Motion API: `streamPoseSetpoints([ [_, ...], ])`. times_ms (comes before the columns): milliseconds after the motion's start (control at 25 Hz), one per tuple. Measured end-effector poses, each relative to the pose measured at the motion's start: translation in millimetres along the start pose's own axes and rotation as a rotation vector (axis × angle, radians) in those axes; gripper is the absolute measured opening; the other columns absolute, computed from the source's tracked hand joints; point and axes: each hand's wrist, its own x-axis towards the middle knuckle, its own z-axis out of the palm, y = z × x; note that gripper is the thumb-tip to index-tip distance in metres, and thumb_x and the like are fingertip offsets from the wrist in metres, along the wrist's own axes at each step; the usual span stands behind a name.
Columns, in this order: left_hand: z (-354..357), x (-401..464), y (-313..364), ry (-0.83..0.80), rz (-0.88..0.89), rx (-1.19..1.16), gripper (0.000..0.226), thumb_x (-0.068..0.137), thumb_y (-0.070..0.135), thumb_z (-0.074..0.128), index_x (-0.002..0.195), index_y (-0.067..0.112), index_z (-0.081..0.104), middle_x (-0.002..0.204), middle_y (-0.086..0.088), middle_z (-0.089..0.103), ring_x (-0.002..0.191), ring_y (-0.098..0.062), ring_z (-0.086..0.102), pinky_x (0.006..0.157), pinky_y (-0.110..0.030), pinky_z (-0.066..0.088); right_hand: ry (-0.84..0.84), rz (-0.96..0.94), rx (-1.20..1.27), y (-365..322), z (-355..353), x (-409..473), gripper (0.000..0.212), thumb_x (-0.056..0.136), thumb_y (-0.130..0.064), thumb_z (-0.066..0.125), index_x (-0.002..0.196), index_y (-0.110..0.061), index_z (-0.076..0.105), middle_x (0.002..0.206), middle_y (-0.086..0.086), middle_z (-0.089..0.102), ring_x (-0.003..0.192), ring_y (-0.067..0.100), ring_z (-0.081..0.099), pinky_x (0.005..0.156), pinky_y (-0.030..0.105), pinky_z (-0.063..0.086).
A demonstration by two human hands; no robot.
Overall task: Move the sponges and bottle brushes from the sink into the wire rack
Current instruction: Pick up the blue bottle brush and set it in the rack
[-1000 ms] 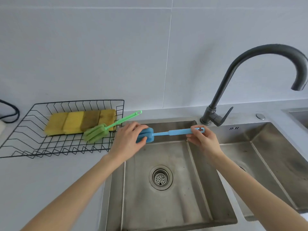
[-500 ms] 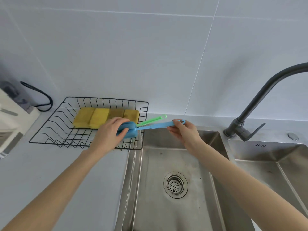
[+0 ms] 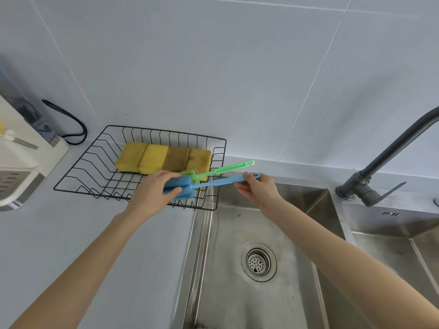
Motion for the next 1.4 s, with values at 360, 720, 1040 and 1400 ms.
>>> streamPoseSetpoints([
  [360,1.1,7.8,-0.4,-0.053,0.013,0.013,0.038,0.088,0.015,0.055,0.126,0.012,0.052,0.129,-0.007,0.054,0.117,-0.024,0.050,0.097,-0.031,0.038,0.038,0.028,0.040,-1.0,4.2,2.8,0.015,0.096,-0.013,0.047,0.106,-0.002,0.048,0.076,0.009,0.062,0.065,0.013,0.063,0.080,0.029,0.053],
  [720,8.6,18.9,-10.5,-0.121,-0.017,0.035,0.033,0.086,0.016,0.058,0.119,0.014,0.057,0.121,-0.006,0.061,0.109,-0.023,0.056,0.091,-0.036,0.045,0.048,0.051,-0.132,4.8,2.9,16.1,0.030,0.094,-0.014,0.051,0.117,0.005,0.051,0.074,0.007,0.064,0.038,0.000,0.063,0.046,0.012,0.055],
  [1040,29.5,21.8,-12.5,-0.100,-0.150,0.144,0.031,0.084,0.019,0.061,0.116,0.018,0.059,0.119,-0.005,0.063,0.105,-0.026,0.059,0.076,-0.035,0.046,0.031,-0.093,-0.440,15.2,4.7,15.4,0.006,0.091,-0.009,0.056,0.086,-0.012,0.054,0.084,0.005,0.061,0.062,0.005,0.062,0.050,0.006,0.051],
  [1400,30.1,28.4,-13.4,-0.157,-0.214,0.092,0.038,0.083,0.017,0.064,0.120,0.018,0.059,0.123,-0.008,0.063,0.111,-0.028,0.057,0.086,-0.037,0.047,0.056,-0.221,-0.722,15.5,2.7,12.2,0.017,0.090,-0.017,0.057,0.105,-0.010,0.063,0.102,0.009,0.056,0.087,0.017,0.052,0.057,0.011,0.040],
])
